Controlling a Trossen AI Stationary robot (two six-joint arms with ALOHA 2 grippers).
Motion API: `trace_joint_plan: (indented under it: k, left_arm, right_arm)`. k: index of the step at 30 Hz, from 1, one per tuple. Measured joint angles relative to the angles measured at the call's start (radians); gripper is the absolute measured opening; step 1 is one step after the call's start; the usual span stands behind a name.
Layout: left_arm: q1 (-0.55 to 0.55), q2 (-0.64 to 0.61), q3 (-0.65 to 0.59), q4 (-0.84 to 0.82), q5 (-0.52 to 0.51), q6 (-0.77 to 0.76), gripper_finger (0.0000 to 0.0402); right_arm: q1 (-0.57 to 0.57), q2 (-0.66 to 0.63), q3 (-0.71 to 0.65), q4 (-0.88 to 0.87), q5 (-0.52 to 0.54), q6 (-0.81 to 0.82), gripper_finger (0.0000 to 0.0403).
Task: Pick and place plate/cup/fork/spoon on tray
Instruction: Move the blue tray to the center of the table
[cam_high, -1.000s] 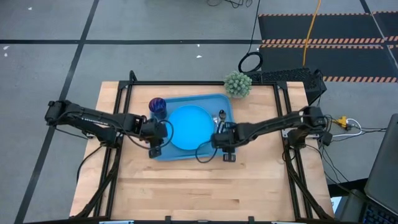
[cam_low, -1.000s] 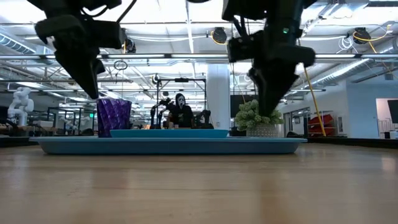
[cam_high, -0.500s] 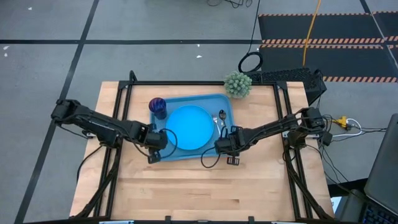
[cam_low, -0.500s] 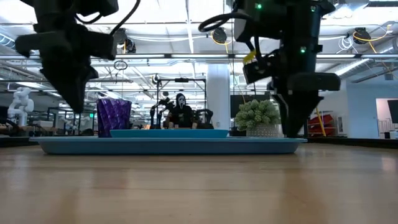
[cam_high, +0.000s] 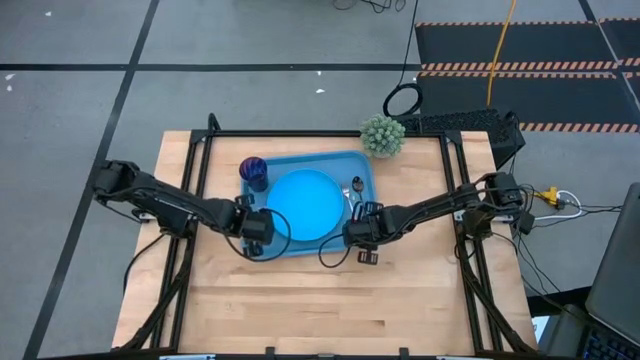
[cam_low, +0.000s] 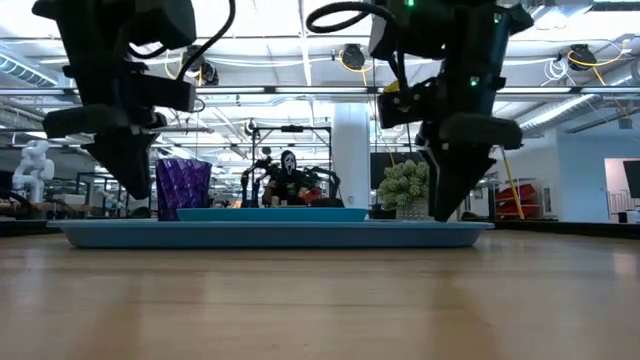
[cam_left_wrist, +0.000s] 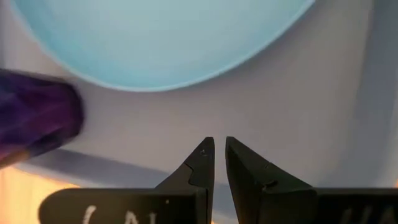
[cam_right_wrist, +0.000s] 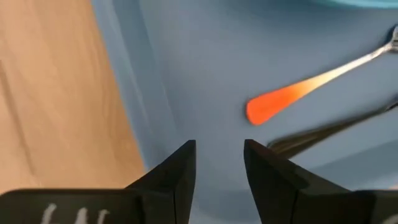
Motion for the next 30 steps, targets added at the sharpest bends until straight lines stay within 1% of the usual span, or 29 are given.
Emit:
trace_joint_plan:
  k: [4, 10, 16, 22, 30]
  left_arm:
    - [-0.004, 0.029, 0.0, 0.019, 0.041, 0.0, 0.0042]
    - [-0.023, 0.071, 0.0, 0.053, 0.051, -0.001, 0.0042]
    - [-0.025, 0.069, -0.001, 0.068, 0.052, -0.01, 0.0042]
    - [-0.025, 0.069, -0.001, 0.093, 0.052, -0.012, 0.0042]
    - [-0.025, 0.069, -0.001, 0.11, 0.052, -0.013, 0.0042]
  right_arm:
    - [0.0, 0.001, -0.048, 0.054, -0.012, 0.022, 0.013]
    - [0.017, -0.007, -0.093, 0.037, -0.04, 0.104, 0.013]
    - [0.063, -0.023, -0.104, 0.018, -0.11, 0.188, 0.013]
    - [0.125, -0.032, -0.105, 0.016, -0.119, 0.309, 0.013]
    - [0.192, -0.032, -0.105, 0.02, -0.14, 0.406, 0.013]
